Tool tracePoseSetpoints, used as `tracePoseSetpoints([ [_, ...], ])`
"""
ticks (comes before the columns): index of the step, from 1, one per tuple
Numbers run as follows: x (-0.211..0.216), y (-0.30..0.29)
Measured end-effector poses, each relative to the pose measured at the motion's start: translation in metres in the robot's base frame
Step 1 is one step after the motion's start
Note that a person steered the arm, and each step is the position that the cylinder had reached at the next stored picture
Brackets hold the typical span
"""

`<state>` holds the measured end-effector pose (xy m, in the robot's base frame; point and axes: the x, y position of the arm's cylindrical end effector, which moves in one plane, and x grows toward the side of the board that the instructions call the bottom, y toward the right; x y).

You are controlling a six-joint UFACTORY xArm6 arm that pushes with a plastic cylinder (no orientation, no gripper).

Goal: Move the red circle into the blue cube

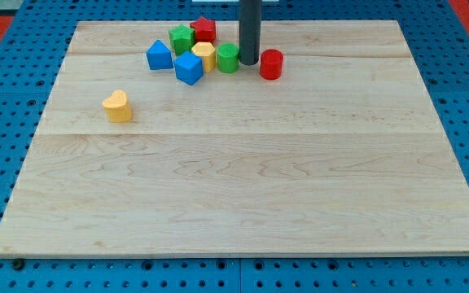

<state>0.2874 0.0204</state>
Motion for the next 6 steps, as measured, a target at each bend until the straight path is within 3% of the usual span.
tracePoseSetpoints([
  [1,-0.037,0.008],
  [2,-0.014,-0.026],
  [3,-0.023,-0.021],
  [4,-0.066,0.039],
  [5,-0.037,0.076],
  [6,0.01,0.06],
])
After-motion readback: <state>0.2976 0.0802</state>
